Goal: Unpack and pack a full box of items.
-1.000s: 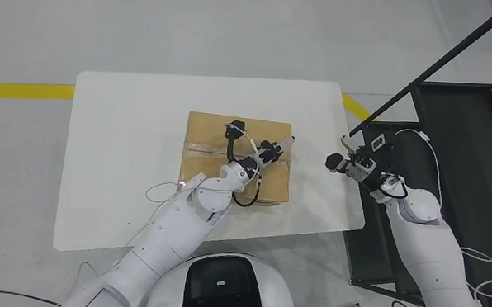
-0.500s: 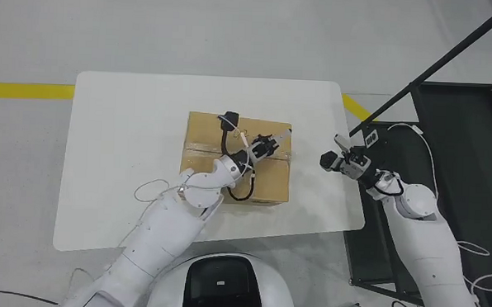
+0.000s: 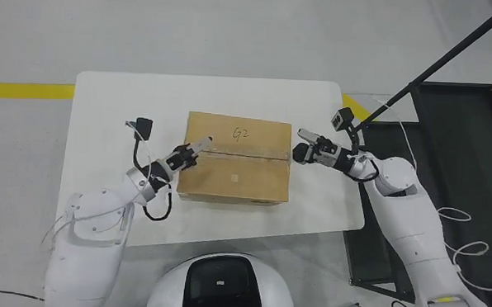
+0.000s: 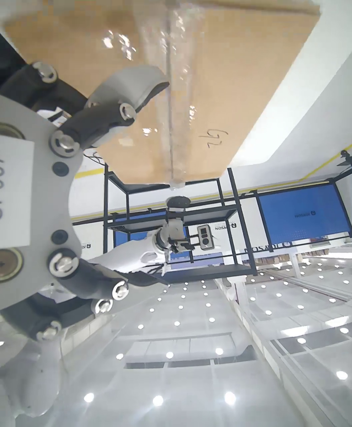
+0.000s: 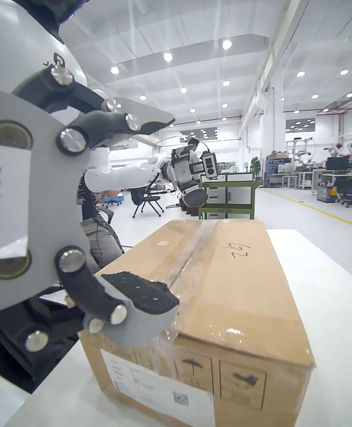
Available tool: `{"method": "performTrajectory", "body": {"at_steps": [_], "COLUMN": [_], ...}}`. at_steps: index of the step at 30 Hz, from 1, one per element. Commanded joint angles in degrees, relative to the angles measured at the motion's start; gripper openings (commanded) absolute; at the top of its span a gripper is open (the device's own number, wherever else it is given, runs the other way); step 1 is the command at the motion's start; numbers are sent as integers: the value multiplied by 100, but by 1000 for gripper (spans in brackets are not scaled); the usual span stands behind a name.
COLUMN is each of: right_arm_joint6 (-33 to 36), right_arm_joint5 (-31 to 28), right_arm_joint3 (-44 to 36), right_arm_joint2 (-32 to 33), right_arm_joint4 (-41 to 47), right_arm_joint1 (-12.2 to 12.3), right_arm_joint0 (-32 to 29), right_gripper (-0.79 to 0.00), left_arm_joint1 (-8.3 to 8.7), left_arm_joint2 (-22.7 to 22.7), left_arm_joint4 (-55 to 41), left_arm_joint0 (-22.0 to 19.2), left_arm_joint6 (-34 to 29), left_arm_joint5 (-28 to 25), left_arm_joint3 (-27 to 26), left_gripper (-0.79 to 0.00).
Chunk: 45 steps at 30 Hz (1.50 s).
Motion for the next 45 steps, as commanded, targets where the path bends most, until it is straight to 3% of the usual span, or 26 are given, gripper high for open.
{"method": "performTrajectory", "body": {"at_steps": [1, 7, 14, 22, 28, 33, 45], "right_arm_joint6": [36, 14, 65, -365, -650, -834, -662], "right_arm_joint5": [61, 237, 389, 187, 106, 222, -247], "right_arm_joint3": [-44, -171, -45, 529, 1100, 1726, 2554], "right_arm_joint2": [-149, -756, -1810, -3004, -3656, -4091, -4431], "right_arm_joint4": [-71, -252, -443, -272, -187, -173, 337], "right_arm_joint1": [-21, -137, -391, -865, -1244, -1555, -2110], "right_arm_joint0": [120, 552, 1283, 2116, 2730, 3135, 3639], "right_gripper": [0, 0, 0, 0, 0, 0, 0], "left_arm_joint1": [55, 179, 322, 488, 589, 624, 740], "left_arm_joint2": [-321, -1145, -1740, -2132, -2270, -2287, -2577], "left_arm_joint4": [-102, -653, -1023, -1543, -1655, -2021, -2568], "left_arm_joint0": [107, 53, -264, -851, -1089, -960, -474], "left_arm_joint6": [-266, -585, -1057, -1687, -1724, -1720, -1675], "left_arm_joint5": [-83, -83, -27, 80, 72, 94, -63], "left_arm_joint3": [-56, 262, 734, 1726, 2139, 2196, 1885], "left_gripper": [0, 0, 0, 0, 0, 0, 0]}}
